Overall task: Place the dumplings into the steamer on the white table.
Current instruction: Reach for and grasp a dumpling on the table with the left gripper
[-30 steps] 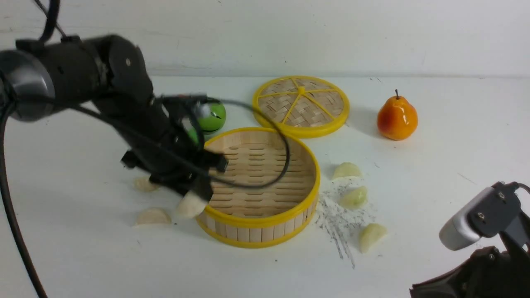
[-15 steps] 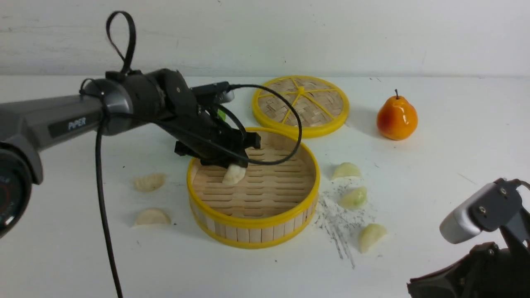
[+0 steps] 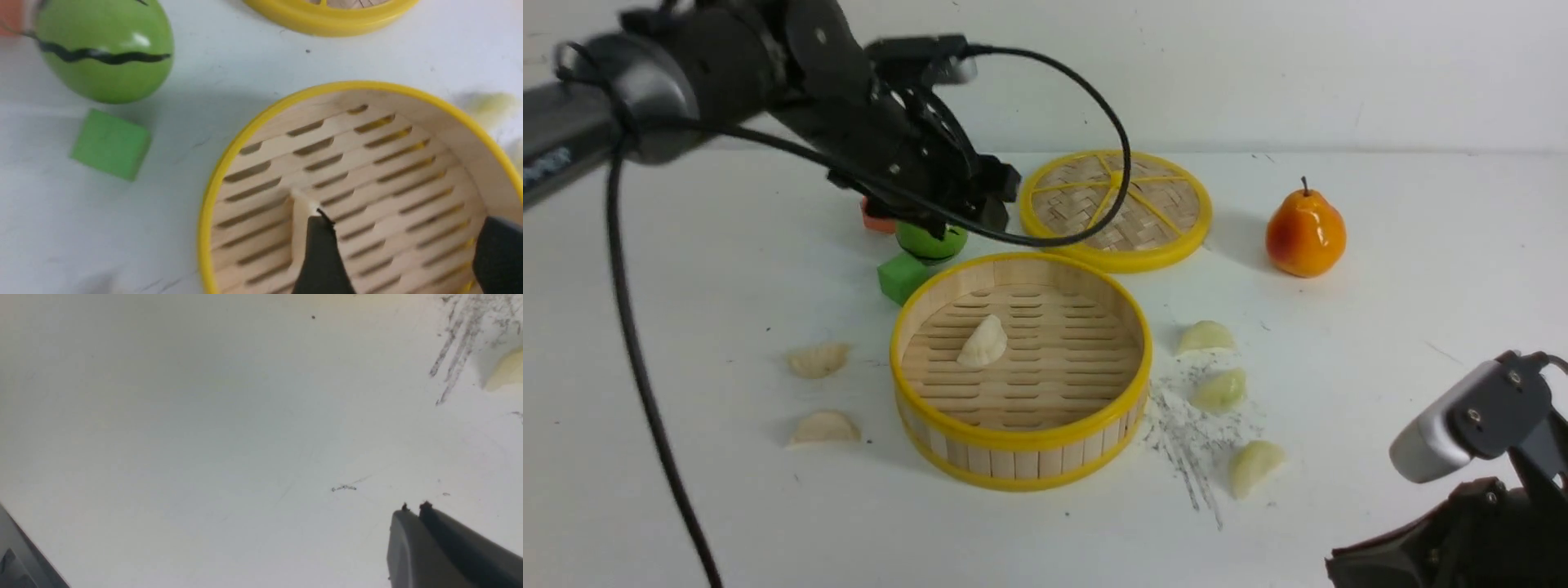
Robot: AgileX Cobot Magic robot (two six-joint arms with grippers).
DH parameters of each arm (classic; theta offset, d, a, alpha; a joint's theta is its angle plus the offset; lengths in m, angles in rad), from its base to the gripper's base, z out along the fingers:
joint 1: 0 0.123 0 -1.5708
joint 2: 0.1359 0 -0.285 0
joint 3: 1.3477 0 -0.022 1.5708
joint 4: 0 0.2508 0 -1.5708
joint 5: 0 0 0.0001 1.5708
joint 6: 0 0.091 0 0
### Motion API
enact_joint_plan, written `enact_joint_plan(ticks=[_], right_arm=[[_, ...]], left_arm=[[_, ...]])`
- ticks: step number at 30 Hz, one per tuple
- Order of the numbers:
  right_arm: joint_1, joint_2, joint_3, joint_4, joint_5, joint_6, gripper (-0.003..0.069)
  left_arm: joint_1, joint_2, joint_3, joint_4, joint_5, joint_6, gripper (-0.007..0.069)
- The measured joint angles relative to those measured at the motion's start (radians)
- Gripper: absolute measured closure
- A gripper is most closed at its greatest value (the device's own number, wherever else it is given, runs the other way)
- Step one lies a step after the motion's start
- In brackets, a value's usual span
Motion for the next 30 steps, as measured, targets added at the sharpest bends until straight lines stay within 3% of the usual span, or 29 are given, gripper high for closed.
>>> enact_joint_plan(ticks=[5,9,15,21,26,30], right_arm=[[0.0,0.0,0.0,0.004,0.008,0.0,0.0624],[0.0,0.0,0.0,0.023,0.026,0.0,0.0617],[0.0,0.0,0.0,0.027,0.034,-0.003,0.0615],[0.0,0.0,0.0,0.027,0.034,-0.003,0.061],[0.0,0.0,0.0,0.027,0.036,-0.004,0.0606],[0.0,0.0,0.0,0.027,0.036,-0.004,0.0603]], left_arm=[[0.006,-0.061,0.092,0.215,0.208,0.095,0.0251],[0.012,-0.03,0.261,0.261,0.087,0.198,0.0302],[0.017,0.032,0.367,0.296,0.013,0.326,0.0314],[0.049,0.086,0.368,0.304,-0.024,0.326,0.0317],[0.053,0.097,0.367,0.304,-0.025,0.308,0.0365],[0.053,0.097,0.366,0.308,-0.032,0.177,0.037]])
